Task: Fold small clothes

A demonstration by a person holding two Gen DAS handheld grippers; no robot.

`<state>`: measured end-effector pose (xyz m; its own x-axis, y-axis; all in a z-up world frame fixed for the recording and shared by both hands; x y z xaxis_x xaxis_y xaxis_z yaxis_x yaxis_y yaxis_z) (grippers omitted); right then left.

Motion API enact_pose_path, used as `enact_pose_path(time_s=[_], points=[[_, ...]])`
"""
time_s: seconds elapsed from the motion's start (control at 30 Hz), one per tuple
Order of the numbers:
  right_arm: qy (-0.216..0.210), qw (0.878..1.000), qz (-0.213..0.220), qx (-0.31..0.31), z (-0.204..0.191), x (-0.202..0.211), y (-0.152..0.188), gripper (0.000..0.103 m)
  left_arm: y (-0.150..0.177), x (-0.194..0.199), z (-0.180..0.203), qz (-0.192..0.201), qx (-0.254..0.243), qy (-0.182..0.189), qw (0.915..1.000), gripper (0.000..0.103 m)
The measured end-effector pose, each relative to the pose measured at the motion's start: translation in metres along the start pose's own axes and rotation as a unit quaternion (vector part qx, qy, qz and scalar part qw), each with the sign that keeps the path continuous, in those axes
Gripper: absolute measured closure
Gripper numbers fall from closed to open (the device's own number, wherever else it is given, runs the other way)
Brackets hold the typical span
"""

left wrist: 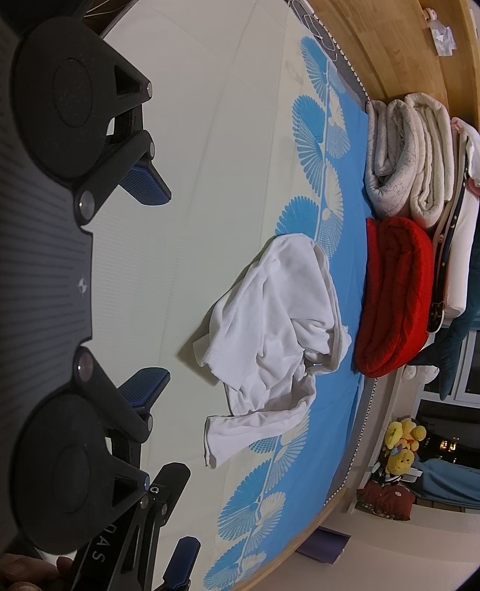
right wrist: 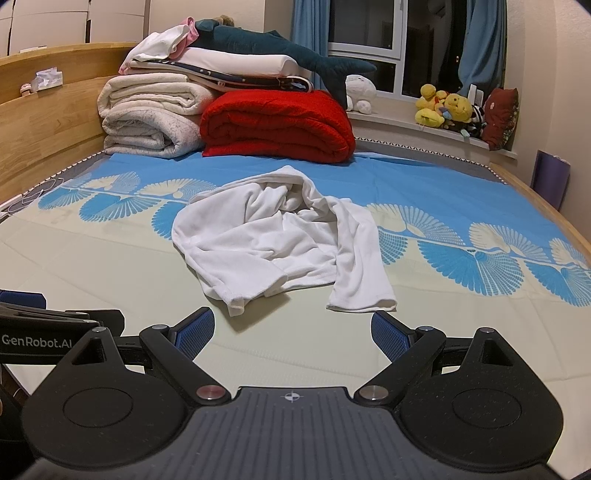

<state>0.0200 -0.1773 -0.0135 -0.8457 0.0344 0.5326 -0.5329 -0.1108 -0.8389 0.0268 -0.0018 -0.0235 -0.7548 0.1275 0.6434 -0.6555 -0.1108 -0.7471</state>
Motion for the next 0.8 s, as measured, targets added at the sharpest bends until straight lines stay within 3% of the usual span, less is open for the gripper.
enact_pose_path(time_s=[0.23,0.4,0.47,0.57,0.63,0.8], points=[[0.000,1.000,0.001,0.001,0.001,0.000,0.000,0.012,0.002,-0.002,0.001,-0.011,-0.009,-0.008,0.9999,0.006],[0.003,1.000,0.001,-0.005,-0.001,-0.005,0.002,0.024,0.004,-0.004,0.002,-0.024,-0.009,-0.006,0.9997,0.006],[0.004,1.000,0.000,-0.009,0.000,-0.007,0.002,0.034,0.004,-0.003,0.003,-0.033,-0.006,-0.005,0.9994,0.006],[0.028,0.999,0.011,0.019,0.010,-0.009,0.008,0.047,0.004,-0.003,0.003,-0.032,-0.006,-0.004,0.9995,0.006],[0.072,0.993,0.032,0.083,0.013,-0.005,0.000,0.054,0.004,-0.003,0.003,-0.037,-0.006,-0.005,0.9993,0.006],[0.052,0.997,0.019,0.047,0.015,-0.007,0.005,0.057,0.003,-0.005,0.004,-0.048,-0.008,-0.006,0.9988,0.006]])
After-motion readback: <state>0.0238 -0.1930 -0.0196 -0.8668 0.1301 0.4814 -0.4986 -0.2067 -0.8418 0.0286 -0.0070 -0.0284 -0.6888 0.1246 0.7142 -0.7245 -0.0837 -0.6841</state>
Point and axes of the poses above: each gripper's, at about its wrist camera, not at the fingertips, and x roughly against the way its jaws point, z to its right, y to its underside, the point moved 3 cm from there along -x, roughly the way its jaws point, and after that the axes turned 5 degrees about y, right-handed, at the moved point
